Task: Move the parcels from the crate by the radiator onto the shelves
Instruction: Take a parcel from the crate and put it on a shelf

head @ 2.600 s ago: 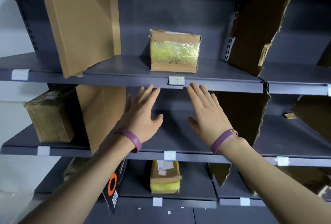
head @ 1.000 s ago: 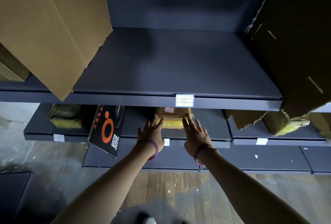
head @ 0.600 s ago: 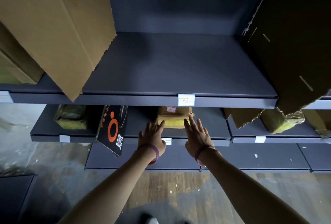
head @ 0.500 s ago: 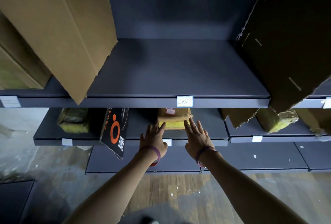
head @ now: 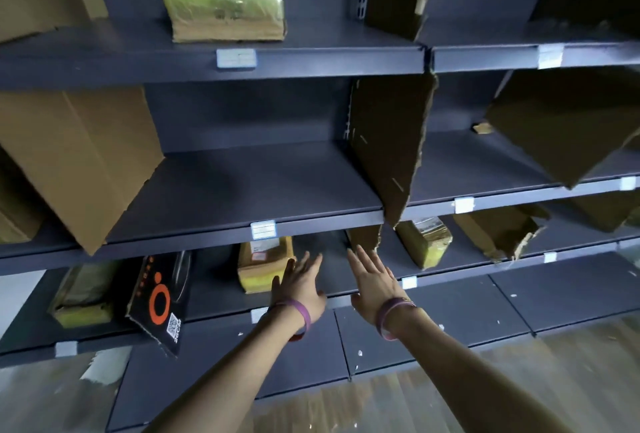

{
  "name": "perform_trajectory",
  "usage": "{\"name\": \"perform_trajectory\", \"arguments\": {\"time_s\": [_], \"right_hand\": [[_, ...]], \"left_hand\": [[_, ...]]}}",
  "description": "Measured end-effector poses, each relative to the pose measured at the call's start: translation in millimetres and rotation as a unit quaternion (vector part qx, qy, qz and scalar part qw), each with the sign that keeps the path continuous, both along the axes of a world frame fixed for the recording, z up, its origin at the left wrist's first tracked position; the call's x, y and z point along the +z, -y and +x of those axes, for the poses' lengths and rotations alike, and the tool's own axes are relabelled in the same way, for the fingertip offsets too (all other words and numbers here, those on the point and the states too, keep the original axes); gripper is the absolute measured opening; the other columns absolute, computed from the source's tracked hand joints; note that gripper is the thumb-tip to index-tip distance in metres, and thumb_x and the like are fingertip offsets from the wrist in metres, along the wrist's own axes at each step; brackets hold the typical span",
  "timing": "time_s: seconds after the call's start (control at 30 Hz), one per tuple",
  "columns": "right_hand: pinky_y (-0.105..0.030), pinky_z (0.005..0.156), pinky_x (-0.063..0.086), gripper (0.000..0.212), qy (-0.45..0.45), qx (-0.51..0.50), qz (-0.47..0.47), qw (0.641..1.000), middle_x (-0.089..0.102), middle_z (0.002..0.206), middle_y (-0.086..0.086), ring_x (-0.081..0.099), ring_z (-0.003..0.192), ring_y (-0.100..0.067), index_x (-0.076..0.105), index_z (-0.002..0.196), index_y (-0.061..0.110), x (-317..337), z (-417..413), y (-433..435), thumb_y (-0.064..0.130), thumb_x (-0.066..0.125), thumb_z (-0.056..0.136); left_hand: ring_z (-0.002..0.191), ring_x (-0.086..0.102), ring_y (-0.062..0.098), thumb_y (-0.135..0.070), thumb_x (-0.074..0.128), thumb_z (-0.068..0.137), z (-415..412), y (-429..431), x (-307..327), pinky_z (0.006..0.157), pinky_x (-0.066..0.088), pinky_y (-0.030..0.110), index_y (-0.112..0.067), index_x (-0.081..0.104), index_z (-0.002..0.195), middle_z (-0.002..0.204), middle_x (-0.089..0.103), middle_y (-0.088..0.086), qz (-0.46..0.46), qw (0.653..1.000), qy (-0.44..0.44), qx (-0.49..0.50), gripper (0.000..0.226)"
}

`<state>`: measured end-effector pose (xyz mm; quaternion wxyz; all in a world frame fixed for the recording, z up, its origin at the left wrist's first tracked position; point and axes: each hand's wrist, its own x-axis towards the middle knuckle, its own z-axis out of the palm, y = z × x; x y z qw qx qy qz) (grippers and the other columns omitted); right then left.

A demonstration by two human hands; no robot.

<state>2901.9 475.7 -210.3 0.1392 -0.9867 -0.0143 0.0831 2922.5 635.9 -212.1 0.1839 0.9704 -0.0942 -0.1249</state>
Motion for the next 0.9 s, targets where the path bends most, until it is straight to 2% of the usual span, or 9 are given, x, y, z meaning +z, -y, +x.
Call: {"name": "perform_trajectory", "arguments": {"time_s": [0.13,0.37,0.5,0.9], "right_hand": [[-0.042,0.12,0.008,0.083,0.018,0.011,0.003,1.0,-0.01,0.162,0.003,-0.01,0.149,-0.024,-0.005,0.154,0.025,14.9,-34.9,67.0,0.015,0.051,0.094],[-0.042,0.121,0.011,0.081,0.042,0.022,-0.01,0.999,-0.009,0.162,0.0,-0.006,0.149,-0.028,-0.004,0.154,0.022,35.7,-88.7,175.6,0.019,0.052,0.095],[-0.042,0.12,0.013,0.082,0.046,0.014,-0.01,0.999,-0.007,0.162,0.0,-0.005,0.149,-0.028,-0.004,0.154,0.023,39.2,-102.7,217.8,0.02,0.053,0.095],[-0.044,0.119,0.01,0.081,-0.006,0.016,-0.034,0.999,-0.01,0.162,0.0,-0.009,0.149,-0.027,-0.006,0.154,0.023,21.3,-70.5,280.7,0.02,0.051,0.097]], "left_hand": [[0.147,0.006,0.023,-0.03,0.049,0.093,-32.0,66.7,16.5,0.116,0.02,0.047,-0.035,0.005,0.151,0.161,-0.004,-0.008,0.011,1.0,0.028,-0.007,0.073],[0.147,0.002,0.02,-0.027,0.048,0.094,-85.1,166.7,35.9,0.116,0.011,0.049,-0.036,0.007,0.151,0.16,-0.003,-0.01,-0.003,0.999,0.037,0.006,0.071],[0.148,0.002,0.019,-0.027,0.048,0.094,-100.4,208.6,43.7,0.118,0.012,0.048,-0.035,0.007,0.151,0.16,-0.003,-0.009,-0.005,0.999,0.036,-0.004,0.071],[0.148,0.0,0.021,-0.027,0.046,0.095,-63.6,273.2,25.3,0.118,0.011,0.048,-0.034,0.006,0.151,0.16,-0.003,-0.009,-0.018,1.0,0.019,-0.003,0.069]]}}
